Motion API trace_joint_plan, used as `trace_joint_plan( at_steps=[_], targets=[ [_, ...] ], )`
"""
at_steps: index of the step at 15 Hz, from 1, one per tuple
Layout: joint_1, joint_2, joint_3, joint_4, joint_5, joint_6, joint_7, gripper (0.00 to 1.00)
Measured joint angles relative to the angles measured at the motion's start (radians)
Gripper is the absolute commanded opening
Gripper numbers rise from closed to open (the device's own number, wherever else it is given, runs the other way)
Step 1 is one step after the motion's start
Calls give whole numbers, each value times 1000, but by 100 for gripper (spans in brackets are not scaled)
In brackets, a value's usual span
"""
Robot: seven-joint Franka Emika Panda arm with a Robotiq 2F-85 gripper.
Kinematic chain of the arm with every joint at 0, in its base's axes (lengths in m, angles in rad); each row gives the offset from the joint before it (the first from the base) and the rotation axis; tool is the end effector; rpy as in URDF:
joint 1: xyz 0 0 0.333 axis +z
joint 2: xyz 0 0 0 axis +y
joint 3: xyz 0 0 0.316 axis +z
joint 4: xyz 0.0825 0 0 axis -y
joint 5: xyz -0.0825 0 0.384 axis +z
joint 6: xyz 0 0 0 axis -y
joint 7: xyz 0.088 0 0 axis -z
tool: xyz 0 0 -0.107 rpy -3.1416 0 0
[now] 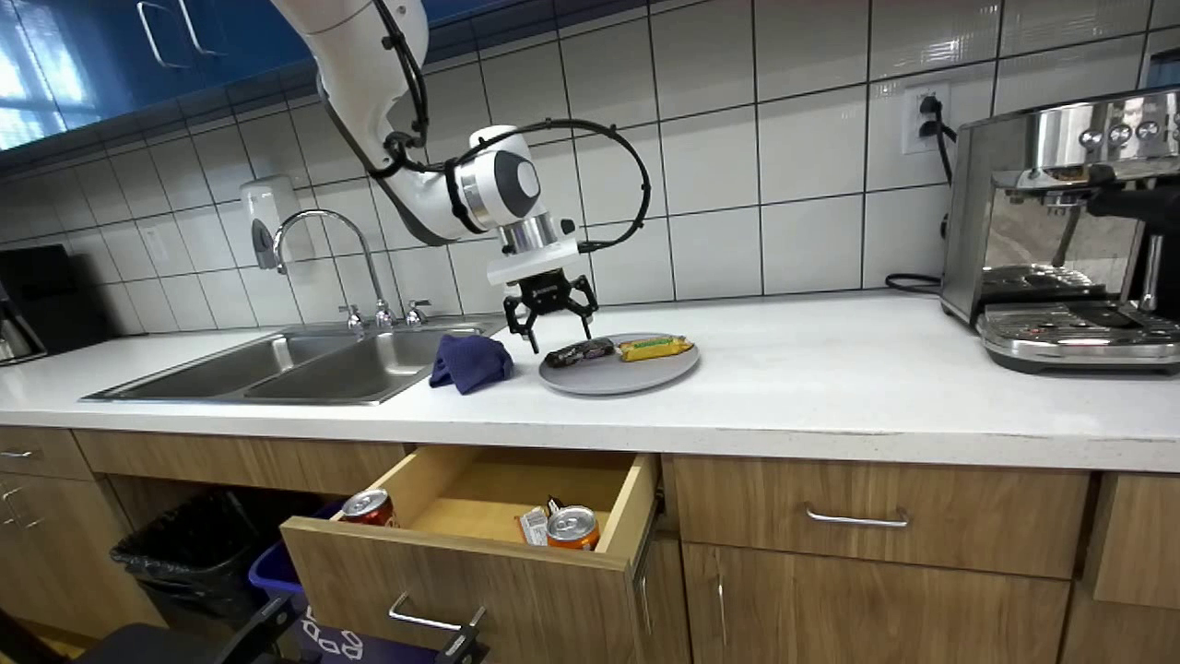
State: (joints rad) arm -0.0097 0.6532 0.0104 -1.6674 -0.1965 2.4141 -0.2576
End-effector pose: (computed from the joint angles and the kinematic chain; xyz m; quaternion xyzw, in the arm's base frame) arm 0.6925 -0.0014 0.2343 0.9772 0.1964 0.0379 0.0709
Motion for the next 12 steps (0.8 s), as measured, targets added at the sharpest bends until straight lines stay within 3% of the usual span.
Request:
trace_joint_plan(
  at_steps=[12],
  targets=[
    [-1,126,-11,174,92,-71,169,100]
  ],
)
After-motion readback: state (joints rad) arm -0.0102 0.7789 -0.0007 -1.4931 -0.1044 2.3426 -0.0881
